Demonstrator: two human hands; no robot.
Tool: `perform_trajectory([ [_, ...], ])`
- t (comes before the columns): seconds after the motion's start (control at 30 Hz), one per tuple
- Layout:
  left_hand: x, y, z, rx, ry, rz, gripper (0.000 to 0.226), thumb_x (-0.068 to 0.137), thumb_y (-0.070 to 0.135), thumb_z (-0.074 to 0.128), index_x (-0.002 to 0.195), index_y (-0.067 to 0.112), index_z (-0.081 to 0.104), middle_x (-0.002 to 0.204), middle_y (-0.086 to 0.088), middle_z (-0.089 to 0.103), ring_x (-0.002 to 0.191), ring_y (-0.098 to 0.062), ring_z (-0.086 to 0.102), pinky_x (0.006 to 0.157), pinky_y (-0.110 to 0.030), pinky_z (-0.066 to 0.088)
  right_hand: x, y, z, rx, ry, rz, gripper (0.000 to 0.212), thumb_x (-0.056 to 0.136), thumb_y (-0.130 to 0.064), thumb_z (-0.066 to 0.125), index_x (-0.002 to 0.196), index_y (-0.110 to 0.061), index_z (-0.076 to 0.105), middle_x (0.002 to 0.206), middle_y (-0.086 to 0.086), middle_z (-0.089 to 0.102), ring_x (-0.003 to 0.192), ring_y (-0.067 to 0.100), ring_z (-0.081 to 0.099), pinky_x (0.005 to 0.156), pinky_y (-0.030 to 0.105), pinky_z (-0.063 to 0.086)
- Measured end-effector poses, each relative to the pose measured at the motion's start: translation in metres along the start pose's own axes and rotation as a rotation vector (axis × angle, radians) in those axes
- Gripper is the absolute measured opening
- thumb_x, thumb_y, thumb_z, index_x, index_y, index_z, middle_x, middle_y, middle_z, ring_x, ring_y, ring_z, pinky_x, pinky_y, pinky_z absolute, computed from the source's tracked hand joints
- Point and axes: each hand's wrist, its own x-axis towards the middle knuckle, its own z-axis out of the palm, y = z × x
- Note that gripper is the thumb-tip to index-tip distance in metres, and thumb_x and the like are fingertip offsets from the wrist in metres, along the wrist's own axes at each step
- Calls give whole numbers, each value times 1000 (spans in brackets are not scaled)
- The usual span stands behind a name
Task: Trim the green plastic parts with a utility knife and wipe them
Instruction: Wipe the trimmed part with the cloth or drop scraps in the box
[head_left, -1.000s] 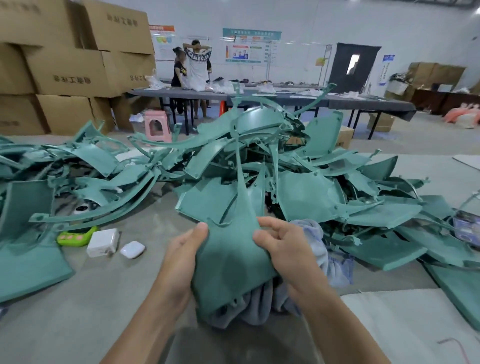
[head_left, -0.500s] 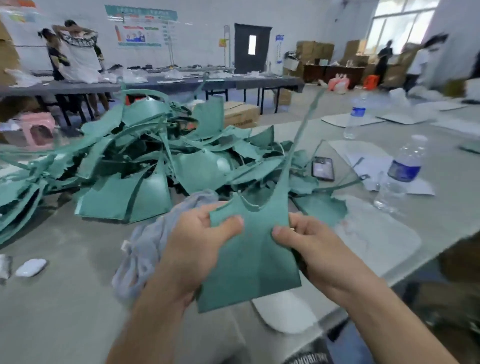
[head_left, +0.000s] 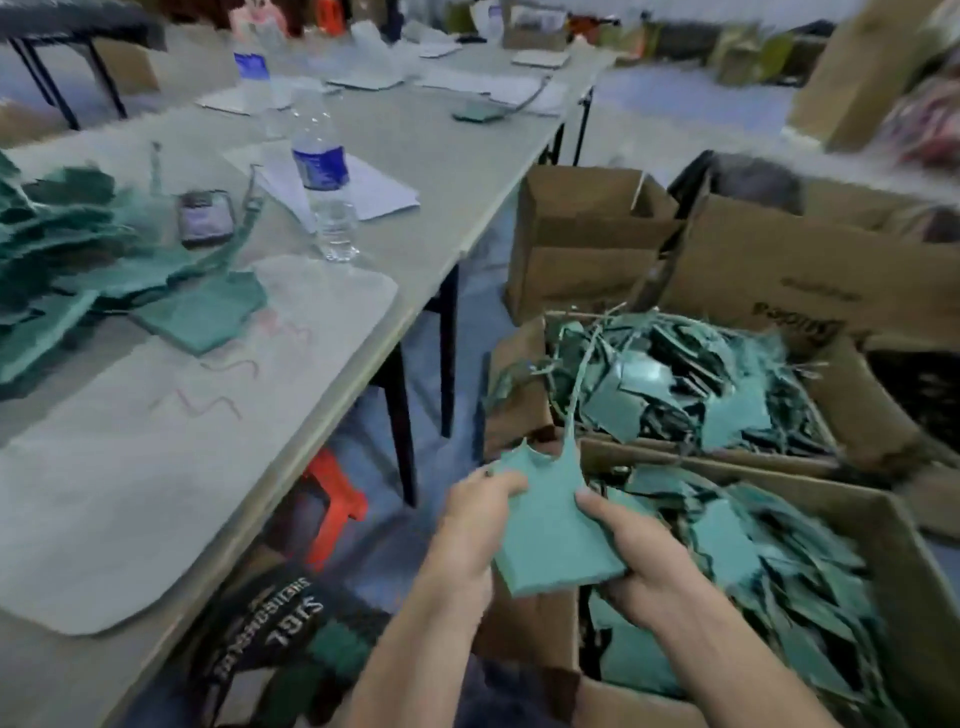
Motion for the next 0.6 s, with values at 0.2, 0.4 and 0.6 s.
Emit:
perform_trajectory([
  [0.2, 18, -86, 36, 7, -140, -323, 29, 94, 2, 52, 115, 7, 71, 108, -17, 76, 101, -33, 72, 71, -41, 62, 32, 48, -93, 1, 311, 172, 15, 94, -20, 70, 96, -5, 65, 59, 11, 71, 47, 24, 60, 39, 24, 39],
  [0.4, 19, -88, 65, 2, -291, -232, 35, 100, 11, 60, 133, 24, 56, 123, 3, 65, 118, -15, 59, 86, -33, 56, 79, 23, -142, 394, 454, 113, 34, 100, -41, 56, 109, -9, 65, 77, 14, 73, 62, 22, 57, 51, 26, 42],
  [0.6, 23, -63, 45, -71, -161, -59, 37, 94, -14, 56, 114, 15, 69, 116, -8, 71, 104, -17, 72, 77, -27, 60, 108, 46, -87, 233, 254, 246, 51, 108, -44, 39, 123, 1, 57, 98, 19, 74, 76, 25, 67, 66, 30, 44],
])
